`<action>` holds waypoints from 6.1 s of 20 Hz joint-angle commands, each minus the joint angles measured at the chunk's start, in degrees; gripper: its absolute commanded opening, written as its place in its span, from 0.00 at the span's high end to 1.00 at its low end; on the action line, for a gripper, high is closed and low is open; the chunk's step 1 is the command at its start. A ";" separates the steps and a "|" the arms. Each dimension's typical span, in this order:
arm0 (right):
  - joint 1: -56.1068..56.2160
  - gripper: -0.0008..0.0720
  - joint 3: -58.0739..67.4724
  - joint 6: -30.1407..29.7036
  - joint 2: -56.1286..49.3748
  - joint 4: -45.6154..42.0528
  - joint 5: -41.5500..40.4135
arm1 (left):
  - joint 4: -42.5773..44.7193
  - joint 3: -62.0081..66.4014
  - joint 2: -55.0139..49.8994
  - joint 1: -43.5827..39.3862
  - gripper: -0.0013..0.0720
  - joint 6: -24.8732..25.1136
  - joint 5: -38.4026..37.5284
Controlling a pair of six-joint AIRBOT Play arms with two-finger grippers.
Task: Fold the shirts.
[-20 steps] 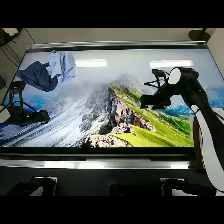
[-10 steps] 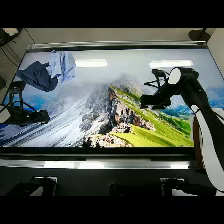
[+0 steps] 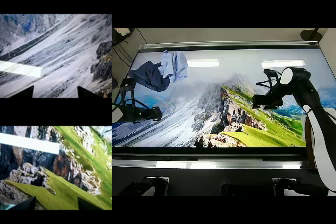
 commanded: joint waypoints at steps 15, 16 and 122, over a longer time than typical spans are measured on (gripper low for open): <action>0.04 0.15 0.00 0.02 -0.04 0.44 -11.72 | -33.03 43.67 -52.48 28.92 0.08 -11.56 12.26; 0.04 0.15 0.00 0.02 -0.04 0.44 -11.32 | -33.31 43.67 -54.49 29.55 0.08 -11.52 13.49; -0.02 0.93 8.52 8.00 45.59 -20.61 -17.07 | -36.96 30.82 22.56 18.05 0.95 16.04 23.67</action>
